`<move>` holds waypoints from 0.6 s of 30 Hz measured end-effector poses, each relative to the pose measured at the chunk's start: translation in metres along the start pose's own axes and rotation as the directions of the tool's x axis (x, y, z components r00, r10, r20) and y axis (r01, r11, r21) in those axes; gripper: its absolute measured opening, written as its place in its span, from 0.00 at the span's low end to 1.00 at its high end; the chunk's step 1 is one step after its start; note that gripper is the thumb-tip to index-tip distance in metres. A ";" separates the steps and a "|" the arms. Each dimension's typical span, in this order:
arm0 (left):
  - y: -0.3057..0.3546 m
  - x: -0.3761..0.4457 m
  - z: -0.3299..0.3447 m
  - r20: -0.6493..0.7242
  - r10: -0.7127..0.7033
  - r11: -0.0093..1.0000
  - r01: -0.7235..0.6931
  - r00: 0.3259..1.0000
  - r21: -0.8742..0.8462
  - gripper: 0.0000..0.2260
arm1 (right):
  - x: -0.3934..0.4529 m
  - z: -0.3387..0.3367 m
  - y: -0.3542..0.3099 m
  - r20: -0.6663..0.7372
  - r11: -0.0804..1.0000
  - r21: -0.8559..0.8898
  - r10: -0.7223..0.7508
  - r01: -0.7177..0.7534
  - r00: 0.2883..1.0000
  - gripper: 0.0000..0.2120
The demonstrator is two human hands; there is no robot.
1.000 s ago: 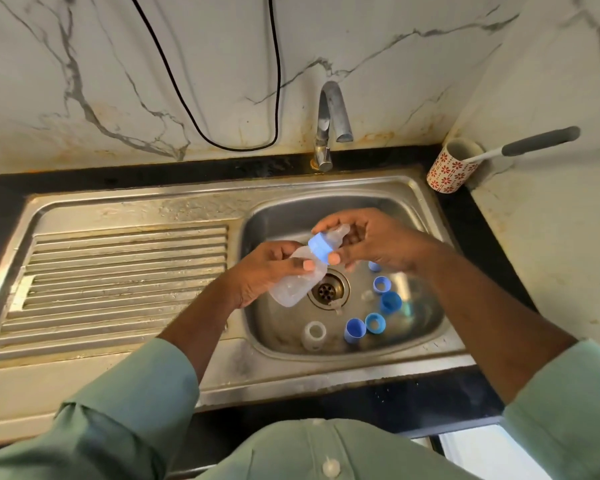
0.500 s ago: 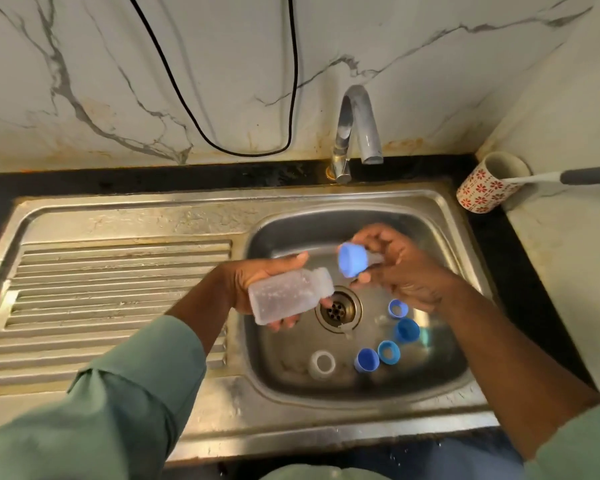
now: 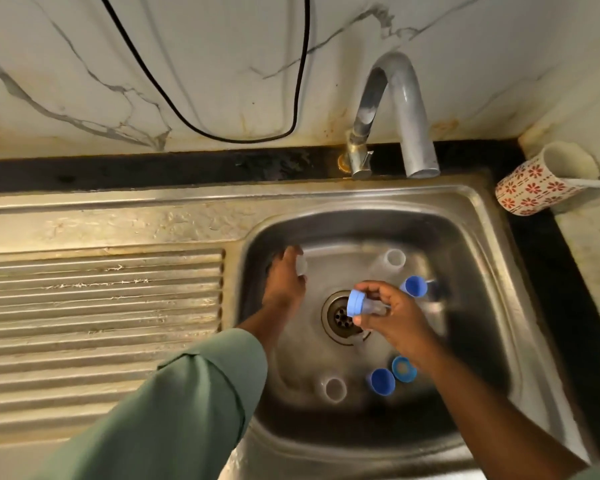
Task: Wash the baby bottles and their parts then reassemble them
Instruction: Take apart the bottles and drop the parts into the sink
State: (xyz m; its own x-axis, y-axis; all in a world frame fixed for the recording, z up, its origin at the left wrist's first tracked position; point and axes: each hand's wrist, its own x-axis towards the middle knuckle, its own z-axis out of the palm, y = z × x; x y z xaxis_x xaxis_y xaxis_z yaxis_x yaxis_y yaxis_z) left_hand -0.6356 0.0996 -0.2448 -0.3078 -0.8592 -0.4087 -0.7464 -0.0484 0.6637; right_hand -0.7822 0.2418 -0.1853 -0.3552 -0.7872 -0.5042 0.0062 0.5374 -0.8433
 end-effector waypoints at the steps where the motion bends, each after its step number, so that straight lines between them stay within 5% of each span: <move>1: -0.005 0.000 0.003 -0.006 -0.033 0.999 0.033 0.999 -0.017 0.20 | 0.000 0.001 0.003 0.007 1.000 -0.022 0.002 -0.002 1.000 0.24; 9: -0.005 0.004 0.000 0.031 -0.123 0.988 0.120 0.992 0.095 0.34 | -0.003 -0.002 0.003 -0.043 0.999 -0.039 0.012 -0.014 0.999 0.24; 14: 0.020 -0.045 -0.028 -0.133 0.000 0.989 0.020 0.991 0.148 0.30 | -0.013 -0.001 -0.006 -0.034 1.000 -0.026 -0.016 0.015 0.999 0.23; 16: 0.026 -0.075 -0.036 -0.159 0.008 1.000 -0.004 0.987 0.025 0.22 | -0.022 0.001 -0.010 -0.038 0.999 -0.022 -0.040 0.039 0.998 0.23; 18: 0.034 -0.106 -0.044 0.111 -0.154 0.898 0.186 0.982 -0.398 0.18 | -0.034 0.004 -0.013 -0.025 0.997 0.016 -0.075 0.075 0.997 0.22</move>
State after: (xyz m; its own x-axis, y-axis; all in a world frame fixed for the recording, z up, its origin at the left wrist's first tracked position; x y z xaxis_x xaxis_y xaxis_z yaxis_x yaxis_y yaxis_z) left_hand -0.6025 0.1662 -0.1515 -0.2529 -0.7795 -0.5731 -0.4925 -0.4061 0.7697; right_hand -0.7665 0.2602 -0.1584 -0.3776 -0.8175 -0.4348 -0.0058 0.4716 -0.8818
